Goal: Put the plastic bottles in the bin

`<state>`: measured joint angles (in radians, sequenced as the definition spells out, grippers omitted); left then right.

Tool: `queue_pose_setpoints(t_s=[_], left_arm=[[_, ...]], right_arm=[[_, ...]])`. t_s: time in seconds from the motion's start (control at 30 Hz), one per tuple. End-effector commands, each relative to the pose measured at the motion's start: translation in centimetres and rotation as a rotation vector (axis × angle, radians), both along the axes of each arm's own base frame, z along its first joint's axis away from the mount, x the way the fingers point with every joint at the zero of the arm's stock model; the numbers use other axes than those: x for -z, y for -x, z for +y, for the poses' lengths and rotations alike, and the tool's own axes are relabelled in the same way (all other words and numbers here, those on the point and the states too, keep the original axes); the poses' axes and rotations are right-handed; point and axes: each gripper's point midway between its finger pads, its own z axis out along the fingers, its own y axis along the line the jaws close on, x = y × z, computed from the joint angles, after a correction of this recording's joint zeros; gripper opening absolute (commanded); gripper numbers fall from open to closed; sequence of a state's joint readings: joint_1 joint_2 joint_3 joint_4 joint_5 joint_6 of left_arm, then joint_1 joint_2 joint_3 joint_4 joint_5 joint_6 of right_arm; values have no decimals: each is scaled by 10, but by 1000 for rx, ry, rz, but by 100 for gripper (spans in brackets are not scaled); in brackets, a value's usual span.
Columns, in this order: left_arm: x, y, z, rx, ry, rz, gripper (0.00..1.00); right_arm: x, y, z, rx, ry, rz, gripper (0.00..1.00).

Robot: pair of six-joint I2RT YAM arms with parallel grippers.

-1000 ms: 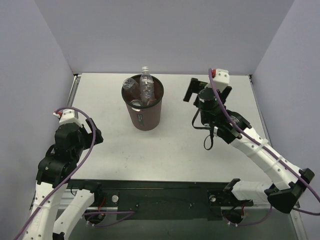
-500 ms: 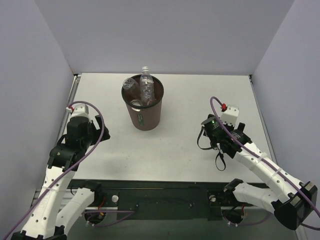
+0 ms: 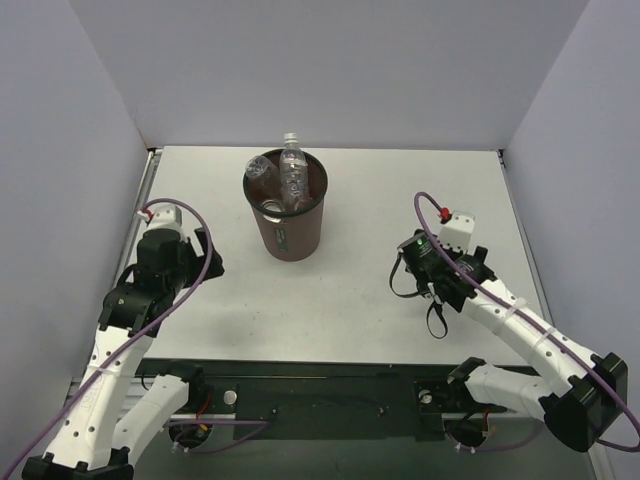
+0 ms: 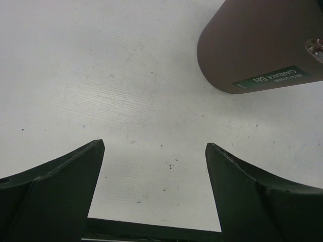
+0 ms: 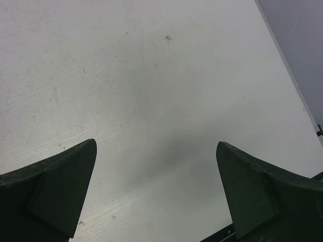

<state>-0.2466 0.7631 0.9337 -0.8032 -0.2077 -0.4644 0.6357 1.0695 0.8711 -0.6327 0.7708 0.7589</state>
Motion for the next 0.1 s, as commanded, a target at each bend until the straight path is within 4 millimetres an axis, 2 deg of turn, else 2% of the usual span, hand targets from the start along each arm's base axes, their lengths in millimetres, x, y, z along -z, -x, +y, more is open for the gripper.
queue_pose_setpoints(t_s=[0.0,0.07], left_arm=[[-10,-7,-5,13,31,-46,93],[-12,-7,-5,13,30,-49,93]], right_arm=[[-20,-3,-1,1,2,-46,100],[-29,-4,0,-6,-12,-72,100]])
